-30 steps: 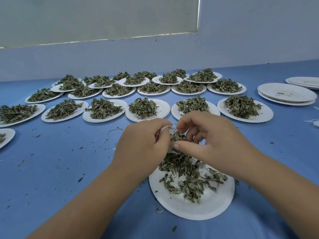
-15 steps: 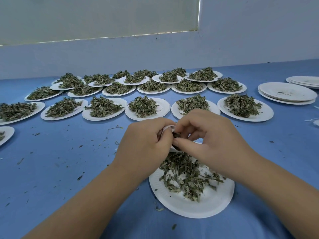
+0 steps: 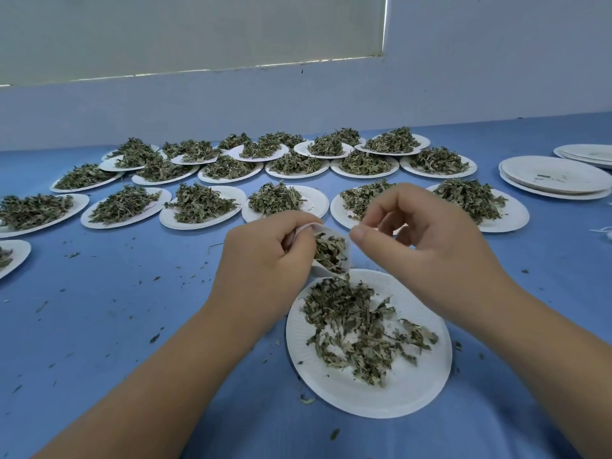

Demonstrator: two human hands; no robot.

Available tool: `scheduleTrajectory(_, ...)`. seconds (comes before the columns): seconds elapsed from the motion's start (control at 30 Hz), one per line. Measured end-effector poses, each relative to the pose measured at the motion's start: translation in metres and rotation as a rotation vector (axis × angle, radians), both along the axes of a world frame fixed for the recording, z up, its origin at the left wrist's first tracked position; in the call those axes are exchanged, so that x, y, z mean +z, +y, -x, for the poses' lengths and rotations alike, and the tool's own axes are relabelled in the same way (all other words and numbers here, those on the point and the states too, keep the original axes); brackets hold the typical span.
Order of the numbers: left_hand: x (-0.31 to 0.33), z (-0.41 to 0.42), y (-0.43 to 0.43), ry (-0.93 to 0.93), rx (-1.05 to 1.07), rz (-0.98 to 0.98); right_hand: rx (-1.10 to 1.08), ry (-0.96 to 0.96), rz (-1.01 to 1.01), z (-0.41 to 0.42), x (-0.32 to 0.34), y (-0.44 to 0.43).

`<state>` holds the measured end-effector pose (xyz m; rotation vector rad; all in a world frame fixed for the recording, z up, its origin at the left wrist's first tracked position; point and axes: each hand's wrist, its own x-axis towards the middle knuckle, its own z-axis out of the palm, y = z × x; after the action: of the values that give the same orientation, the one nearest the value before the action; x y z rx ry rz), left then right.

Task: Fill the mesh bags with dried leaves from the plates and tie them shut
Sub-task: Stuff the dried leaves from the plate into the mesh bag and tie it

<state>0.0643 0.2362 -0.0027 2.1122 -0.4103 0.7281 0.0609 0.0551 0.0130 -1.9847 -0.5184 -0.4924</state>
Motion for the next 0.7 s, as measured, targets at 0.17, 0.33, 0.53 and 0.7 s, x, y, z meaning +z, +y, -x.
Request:
scheduleTrajectory(0.17, 0.0, -0.003, 0.001, 0.026, 0.034, 0.024, 0.088, 0.117, 0.231, -0.001, -0.007, 0.004)
scheduleTrajectory(0.33, -0.001, 0.0, -0.002, 0.016, 0.005, 0.021, 0.039, -0.181, 0.307, 0.0, -0.01, 0.008)
scheduleTrajectory(0.53, -0.003, 0.002, -0.006, -0.008, -0.042, 0.005, -0.007, 0.039, 0.129, -0.005, -0.011, 0.009)
scheduleTrajectory(0.7, -0.003, 0.003, -0.008, -0.022, -0.037, -0.031, -0.023, 0.11, 0.125, -0.009, -0.016, 0.013)
